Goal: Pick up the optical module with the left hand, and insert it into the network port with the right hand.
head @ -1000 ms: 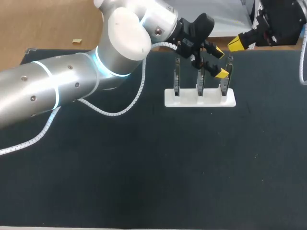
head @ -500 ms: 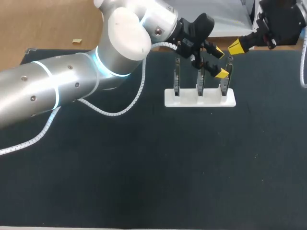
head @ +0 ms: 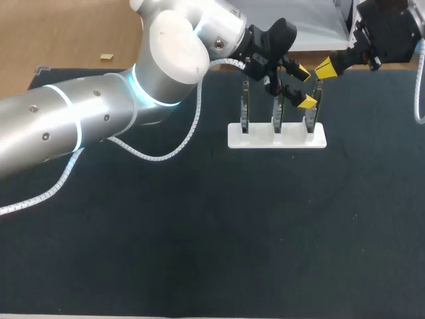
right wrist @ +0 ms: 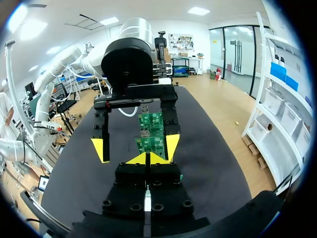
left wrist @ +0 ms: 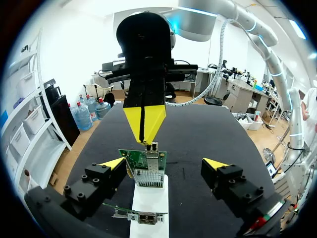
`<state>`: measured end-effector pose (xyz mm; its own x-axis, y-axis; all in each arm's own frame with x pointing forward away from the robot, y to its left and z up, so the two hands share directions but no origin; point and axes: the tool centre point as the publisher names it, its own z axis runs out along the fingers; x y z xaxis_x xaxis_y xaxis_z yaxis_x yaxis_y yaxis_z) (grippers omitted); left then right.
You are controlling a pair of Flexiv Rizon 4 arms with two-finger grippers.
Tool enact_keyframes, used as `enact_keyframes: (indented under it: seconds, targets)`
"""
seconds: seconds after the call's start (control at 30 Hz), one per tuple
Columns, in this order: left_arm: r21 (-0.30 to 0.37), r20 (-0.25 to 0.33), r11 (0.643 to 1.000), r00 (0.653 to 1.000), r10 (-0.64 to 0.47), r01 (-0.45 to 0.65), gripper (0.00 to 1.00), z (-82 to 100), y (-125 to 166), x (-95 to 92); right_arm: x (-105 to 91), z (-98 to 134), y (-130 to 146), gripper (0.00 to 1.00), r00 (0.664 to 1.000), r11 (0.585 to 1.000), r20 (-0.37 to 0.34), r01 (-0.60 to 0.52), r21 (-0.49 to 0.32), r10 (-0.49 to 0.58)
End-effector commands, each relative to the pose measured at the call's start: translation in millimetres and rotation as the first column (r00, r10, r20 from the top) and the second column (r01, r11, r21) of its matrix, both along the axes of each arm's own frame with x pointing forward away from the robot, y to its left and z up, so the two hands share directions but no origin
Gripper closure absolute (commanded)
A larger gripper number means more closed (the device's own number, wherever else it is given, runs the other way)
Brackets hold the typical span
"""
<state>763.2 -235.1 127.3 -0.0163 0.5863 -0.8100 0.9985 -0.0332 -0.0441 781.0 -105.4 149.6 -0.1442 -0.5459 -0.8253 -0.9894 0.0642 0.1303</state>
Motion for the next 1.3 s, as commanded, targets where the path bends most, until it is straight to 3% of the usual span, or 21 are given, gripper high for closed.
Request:
enact_keyframes:
  seconds: [0.03, 1.3]
  targets:
    - [0.002, 0.001, 1.0, 1.0, 0.004, -0.004, 0.0, 0.4, 0, -1.3, 2.5, -1, 0, 1.0, 1.0, 1.0, -0.004, -0.003, 0.001, 0.003]
    - [0.002, 0.001, 1.0, 1.0, 0.004, -0.004, 0.0, 0.4, 0, -1.3, -0.6, -15, -1, 1.0, 0.999, 1.0, -0.042, 0.0, -0.014, 0.0]
